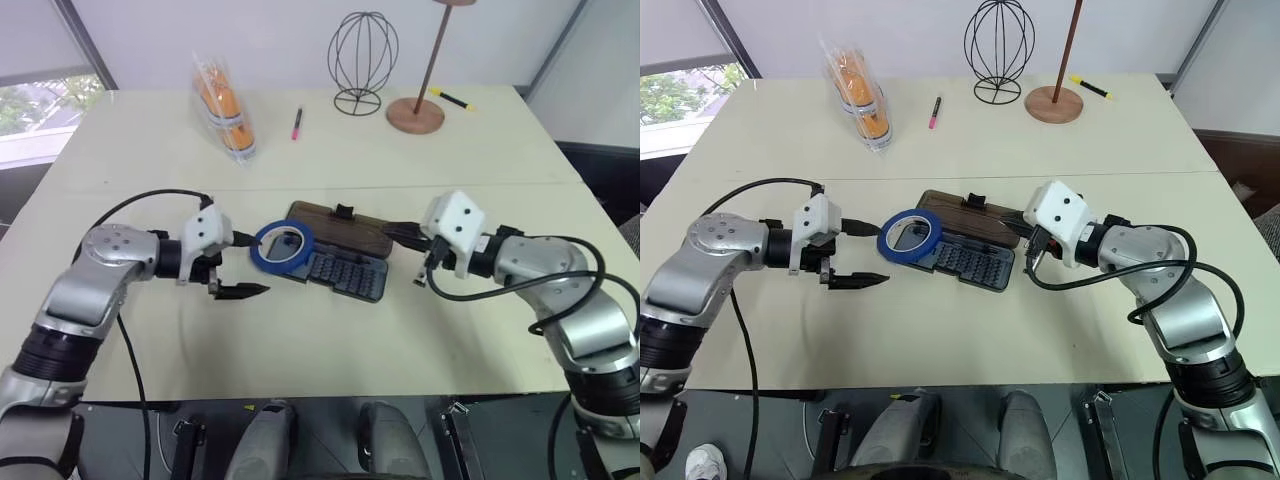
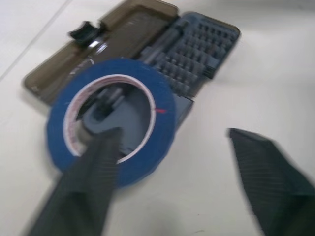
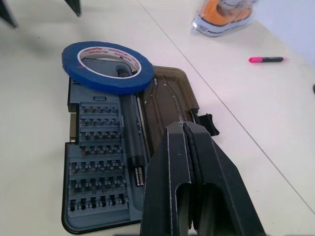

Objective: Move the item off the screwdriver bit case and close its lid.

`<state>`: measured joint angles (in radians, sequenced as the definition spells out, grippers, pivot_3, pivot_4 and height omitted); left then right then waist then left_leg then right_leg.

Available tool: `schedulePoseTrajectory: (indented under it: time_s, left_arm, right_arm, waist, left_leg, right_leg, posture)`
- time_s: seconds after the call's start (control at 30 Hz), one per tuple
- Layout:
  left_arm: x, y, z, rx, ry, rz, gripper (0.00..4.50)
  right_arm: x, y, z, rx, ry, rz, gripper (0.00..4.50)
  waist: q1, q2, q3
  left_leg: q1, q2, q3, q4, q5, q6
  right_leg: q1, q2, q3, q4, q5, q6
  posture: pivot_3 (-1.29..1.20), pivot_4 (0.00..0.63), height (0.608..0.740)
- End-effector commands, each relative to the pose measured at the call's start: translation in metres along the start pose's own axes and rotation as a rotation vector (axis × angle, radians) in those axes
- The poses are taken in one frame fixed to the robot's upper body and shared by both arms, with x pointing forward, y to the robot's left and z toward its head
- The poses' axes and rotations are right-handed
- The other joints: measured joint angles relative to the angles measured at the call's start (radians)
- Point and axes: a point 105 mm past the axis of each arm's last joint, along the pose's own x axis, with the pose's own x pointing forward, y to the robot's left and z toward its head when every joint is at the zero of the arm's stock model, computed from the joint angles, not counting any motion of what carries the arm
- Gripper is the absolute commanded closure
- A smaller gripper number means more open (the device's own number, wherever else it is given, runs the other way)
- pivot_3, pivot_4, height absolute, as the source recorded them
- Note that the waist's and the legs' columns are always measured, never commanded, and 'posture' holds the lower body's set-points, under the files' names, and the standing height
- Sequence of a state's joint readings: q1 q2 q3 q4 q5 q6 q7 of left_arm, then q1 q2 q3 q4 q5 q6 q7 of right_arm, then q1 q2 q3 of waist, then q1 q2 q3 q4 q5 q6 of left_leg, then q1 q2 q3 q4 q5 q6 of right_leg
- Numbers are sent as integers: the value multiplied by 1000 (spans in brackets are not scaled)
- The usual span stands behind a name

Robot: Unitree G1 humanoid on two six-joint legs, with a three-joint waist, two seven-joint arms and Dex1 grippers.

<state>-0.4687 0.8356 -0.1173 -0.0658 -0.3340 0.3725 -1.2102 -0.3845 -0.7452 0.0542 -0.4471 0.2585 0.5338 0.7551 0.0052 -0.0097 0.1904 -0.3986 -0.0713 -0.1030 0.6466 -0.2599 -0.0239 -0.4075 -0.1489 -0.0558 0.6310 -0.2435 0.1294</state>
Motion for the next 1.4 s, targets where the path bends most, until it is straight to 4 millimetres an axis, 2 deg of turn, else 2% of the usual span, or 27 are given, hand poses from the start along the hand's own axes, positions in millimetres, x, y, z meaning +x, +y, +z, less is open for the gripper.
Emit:
schedulePoseTrajectory:
  time_s: [0.03, 0.4, 0.77, 0.87, 1.07, 1.1, 1.4]
  left_arm:
    - [4, -1, 6, 61, -4, -23, 35]
    - [41, 9, -4, 62, -36, 4, 35]
    - [55, 11, -14, 31, -47, -2, 35]
    - [57, 10, -15, 24, -49, -6, 890]
    - [58, 5, -18, 13, -53, -14, 3903]
    - [57, 4, -18, 11, -53, -16, 4036]
    - [53, 3, -18, 0, -74, 17, 4034]
  right_arm:
    - [0, -3, 13, -49, -45, -8, 4500]
    - [2, -3, 14, -49, -55, -29, 4500]
    - [1, -4, 15, -53, -51, -58, 4500]
    - [1, -4, 15, -54, -50, -63, 4500]
    - [0, -5, 15, -57, -47, -67, 4500]
    - [0, -5, 15, -57, -47, -66, 4500]
    - [0, -5, 16, -59, -47, -63, 4500]
  waist:
    - [0, 0, 0]
    - [0, 0, 0]
    - [-1, 0, 0]
    - [-1, 0, 0]
    - [-2, 0, 0]
    - [-2, 0, 0]
    - [-3, 0, 0]
  left_leg:
    - [0, 0, 0, 0, 0, 0]
    - [0, 0, 0, 1, 0, 0]
    - [0, 0, 0, 1, 0, 0]
    - [0, -1, 0, 1, 0, 0]
    - [0, 0, 0, 1, 0, 0]
    - [0, 0, 0, 1, 0, 0]
    - [0, 0, 0, 2, 0, 0]
  right_leg:
    - [0, 0, 0, 0, 0, 0]
    - [0, 0, 0, 0, 0, 0]
    - [0, 0, 0, 1, 0, 0]
    - [0, 0, 0, 1, 0, 0]
    - [0, 0, 0, 1, 0, 0]
    - [0, 0, 0, 1, 0, 0]
    - [0, 0, 0, 1, 0, 0]
  posture:
    - [0, 150, 740]
    - [0, 150, 740]
    - [0, 150, 740]
    - [0, 150, 740]
    - [0, 150, 740]
    - [0, 150, 740]
    - [0, 150, 740]
